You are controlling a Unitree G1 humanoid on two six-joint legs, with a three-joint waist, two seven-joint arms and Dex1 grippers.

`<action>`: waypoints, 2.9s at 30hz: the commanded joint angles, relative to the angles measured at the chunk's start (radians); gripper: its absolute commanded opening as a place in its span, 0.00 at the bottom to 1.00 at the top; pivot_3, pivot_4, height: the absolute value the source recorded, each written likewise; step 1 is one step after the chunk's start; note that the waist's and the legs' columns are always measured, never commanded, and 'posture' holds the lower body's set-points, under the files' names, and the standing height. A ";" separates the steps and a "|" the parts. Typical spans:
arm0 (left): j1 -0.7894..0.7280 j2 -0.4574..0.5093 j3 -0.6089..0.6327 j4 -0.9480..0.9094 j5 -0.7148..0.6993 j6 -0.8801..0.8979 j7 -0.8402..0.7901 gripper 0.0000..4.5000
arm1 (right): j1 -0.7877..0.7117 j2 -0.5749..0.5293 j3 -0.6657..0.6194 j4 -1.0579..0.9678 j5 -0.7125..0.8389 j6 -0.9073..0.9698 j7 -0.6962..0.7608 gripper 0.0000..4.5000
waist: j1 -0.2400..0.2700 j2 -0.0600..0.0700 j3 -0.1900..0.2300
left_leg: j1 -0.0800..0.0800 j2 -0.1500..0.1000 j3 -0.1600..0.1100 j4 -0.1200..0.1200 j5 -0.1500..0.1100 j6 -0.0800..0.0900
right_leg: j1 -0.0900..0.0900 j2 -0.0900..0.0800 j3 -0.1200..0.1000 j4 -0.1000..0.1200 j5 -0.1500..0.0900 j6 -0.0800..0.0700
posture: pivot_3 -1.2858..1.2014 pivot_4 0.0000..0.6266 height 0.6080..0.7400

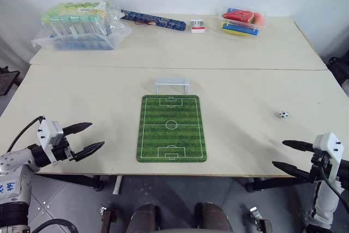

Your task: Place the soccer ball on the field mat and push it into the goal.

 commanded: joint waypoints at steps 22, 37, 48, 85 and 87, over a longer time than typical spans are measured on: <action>-0.071 -0.070 -0.049 -0.238 -0.100 0.148 0.046 1.00 | -0.266 -0.043 -0.007 0.012 -0.003 0.253 -0.218 0.99 | 0.000 0.000 0.000 | 0.000 -0.003 0.000 0.001 0.000 -0.001 | 0.000 0.001 0.000 0.001 0.000 0.000 | 0.52 0.24 1.00; -0.080 -0.170 -0.142 -0.368 -0.105 0.166 0.072 1.00 | -0.659 0.051 0.179 0.630 -0.207 0.031 -0.316 0.99 | -0.004 0.002 0.001 | -0.001 -0.003 0.001 0.002 0.000 -0.001 | -0.001 0.001 0.001 0.001 0.000 0.000 | 0.52 0.24 1.00; -0.056 -0.145 -0.109 -0.339 -0.127 0.167 0.042 1.00 | -0.646 0.056 0.169 0.647 -0.191 0.077 -0.294 0.49 | 0.000 0.002 0.001 | -0.001 -0.003 -0.001 0.003 0.000 -0.001 | 0.001 0.001 0.001 0.001 0.000 0.000 | 0.52 0.24 1.00; 0.065 -0.077 -0.094 -0.154 -0.074 -0.059 -0.191 1.00 | -0.805 0.488 0.927 -0.146 -0.241 0.317 -0.051 0.19 | -0.028 0.002 0.001 | -0.002 -0.002 -0.003 0.002 0.000 -0.003 | -0.002 0.003 -0.002 0.003 0.000 0.000 | 0.52 0.24 1.00; 0.076 -0.085 -0.094 -0.174 -0.079 -0.054 -0.171 1.00 | -0.809 0.509 0.945 -0.119 -0.256 0.296 -0.042 0.19 | -0.028 0.002 0.001 | -0.002 -0.002 -0.003 0.002 0.000 -0.003 | -0.002 0.003 -0.002 0.003 0.000 0.000 | 0.52 0.24 1.00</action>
